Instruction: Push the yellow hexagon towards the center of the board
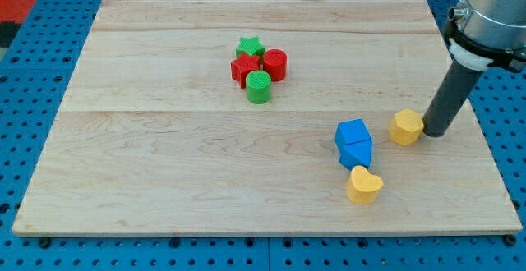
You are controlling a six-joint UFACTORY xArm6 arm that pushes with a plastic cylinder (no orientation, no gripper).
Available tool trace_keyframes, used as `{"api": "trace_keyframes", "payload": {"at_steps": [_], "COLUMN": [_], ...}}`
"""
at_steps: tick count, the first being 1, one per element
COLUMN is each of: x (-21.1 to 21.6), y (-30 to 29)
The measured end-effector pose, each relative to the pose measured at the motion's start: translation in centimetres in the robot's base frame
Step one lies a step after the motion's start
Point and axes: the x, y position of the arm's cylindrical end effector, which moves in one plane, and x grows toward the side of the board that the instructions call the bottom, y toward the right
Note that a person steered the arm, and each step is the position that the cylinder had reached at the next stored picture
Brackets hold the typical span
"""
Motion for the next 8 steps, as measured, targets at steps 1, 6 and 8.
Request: {"api": "trace_keyframes", "payload": {"at_steps": [1,6,8], "x": [0.3,1.4,-4.0], "y": [0.2,-3.1,-3.0]}}
